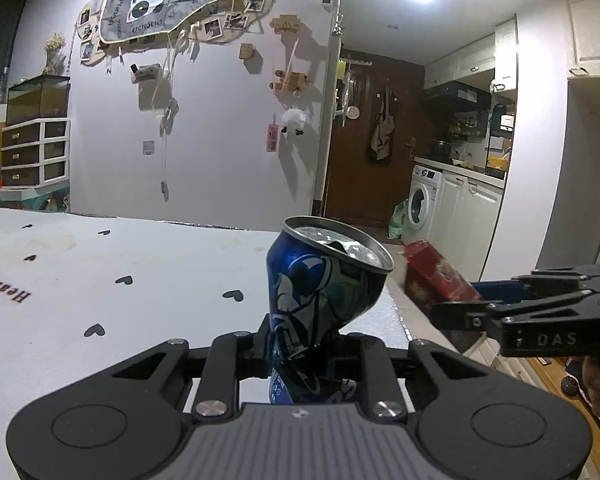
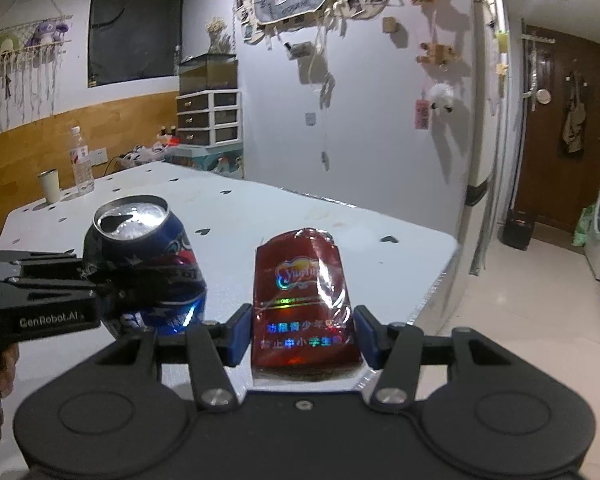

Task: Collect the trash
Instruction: 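Carry the blue can and red bag over the bin with both tools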

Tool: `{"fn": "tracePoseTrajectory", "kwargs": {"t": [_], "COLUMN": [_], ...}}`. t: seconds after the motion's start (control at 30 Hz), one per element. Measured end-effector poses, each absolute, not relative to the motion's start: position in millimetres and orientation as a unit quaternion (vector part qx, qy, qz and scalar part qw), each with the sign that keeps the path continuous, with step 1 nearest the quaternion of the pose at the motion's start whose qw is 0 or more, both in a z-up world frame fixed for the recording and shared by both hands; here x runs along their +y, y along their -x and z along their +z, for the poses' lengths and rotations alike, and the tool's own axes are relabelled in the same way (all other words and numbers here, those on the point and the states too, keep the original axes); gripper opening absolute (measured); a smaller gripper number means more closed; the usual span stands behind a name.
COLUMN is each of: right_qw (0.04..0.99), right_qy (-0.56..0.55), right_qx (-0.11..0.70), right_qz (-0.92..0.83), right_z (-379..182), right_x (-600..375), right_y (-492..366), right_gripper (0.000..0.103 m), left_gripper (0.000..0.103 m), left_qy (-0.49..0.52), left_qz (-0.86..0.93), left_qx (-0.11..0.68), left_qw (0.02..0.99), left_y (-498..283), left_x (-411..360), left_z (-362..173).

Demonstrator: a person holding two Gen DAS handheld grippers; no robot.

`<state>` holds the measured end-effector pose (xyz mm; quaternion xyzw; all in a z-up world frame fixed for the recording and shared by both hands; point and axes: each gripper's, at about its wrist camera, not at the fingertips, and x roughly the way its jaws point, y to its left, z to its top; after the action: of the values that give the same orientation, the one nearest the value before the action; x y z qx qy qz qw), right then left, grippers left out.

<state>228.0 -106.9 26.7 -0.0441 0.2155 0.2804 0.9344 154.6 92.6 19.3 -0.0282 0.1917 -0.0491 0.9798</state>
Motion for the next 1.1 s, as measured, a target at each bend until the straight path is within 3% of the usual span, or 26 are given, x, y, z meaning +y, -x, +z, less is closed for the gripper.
{"fn": "tracePoseTrajectory", "kwargs": {"t": [0.57,1.1], "right_qw": [0.961,0.964], "right_qy": [0.018,-0.017], "right_qx": [0.201,0.235], "right_qz": [0.190,0.122], "right_z": [31,-14], "right_x": [-207,-299], "right_y": [-165,-145], "right_gripper": [0.055,0.055], "left_gripper": [0.023,0.023], "left_qy": [0.007,0.001], "left_qz": [-0.084,-0.149], "left_qx": [0.184,0.216], "left_qw": [0.979,0.965], "left_y": [-126,-135], "left_x": [3,-90], "left_z": [28,-8]}}
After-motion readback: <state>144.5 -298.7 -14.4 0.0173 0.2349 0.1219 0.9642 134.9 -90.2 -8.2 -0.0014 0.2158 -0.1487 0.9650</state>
